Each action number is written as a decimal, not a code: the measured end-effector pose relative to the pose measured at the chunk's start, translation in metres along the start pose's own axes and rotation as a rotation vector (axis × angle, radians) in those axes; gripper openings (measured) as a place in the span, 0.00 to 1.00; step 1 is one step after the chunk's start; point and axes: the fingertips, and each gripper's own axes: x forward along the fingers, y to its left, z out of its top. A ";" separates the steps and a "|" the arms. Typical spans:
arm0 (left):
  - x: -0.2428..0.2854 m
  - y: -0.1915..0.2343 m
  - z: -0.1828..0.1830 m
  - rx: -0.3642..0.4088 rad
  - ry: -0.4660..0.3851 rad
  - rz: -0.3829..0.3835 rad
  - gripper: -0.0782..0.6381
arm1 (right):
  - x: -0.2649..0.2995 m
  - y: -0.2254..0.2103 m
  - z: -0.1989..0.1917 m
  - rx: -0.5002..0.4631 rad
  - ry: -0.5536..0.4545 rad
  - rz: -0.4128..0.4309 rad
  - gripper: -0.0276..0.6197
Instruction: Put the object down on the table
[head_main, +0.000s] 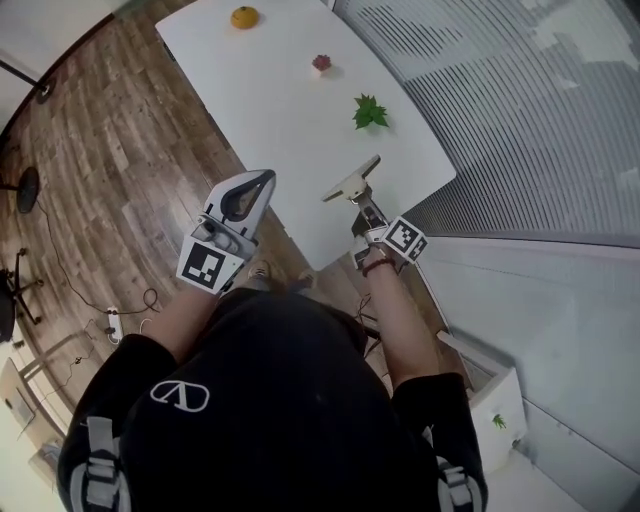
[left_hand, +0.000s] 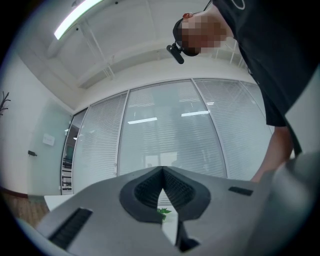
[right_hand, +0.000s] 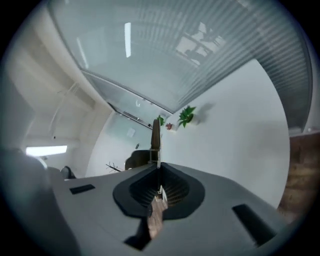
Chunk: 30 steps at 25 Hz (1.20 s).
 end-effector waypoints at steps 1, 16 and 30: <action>-0.003 0.001 0.001 0.001 0.001 0.006 0.12 | 0.005 -0.009 -0.005 0.061 0.015 -0.006 0.05; -0.023 0.009 -0.013 -0.003 0.048 0.075 0.12 | 0.054 -0.100 -0.058 0.406 0.242 -0.181 0.05; -0.022 0.002 -0.014 0.017 0.056 0.070 0.12 | 0.056 -0.117 -0.071 0.442 0.288 -0.260 0.11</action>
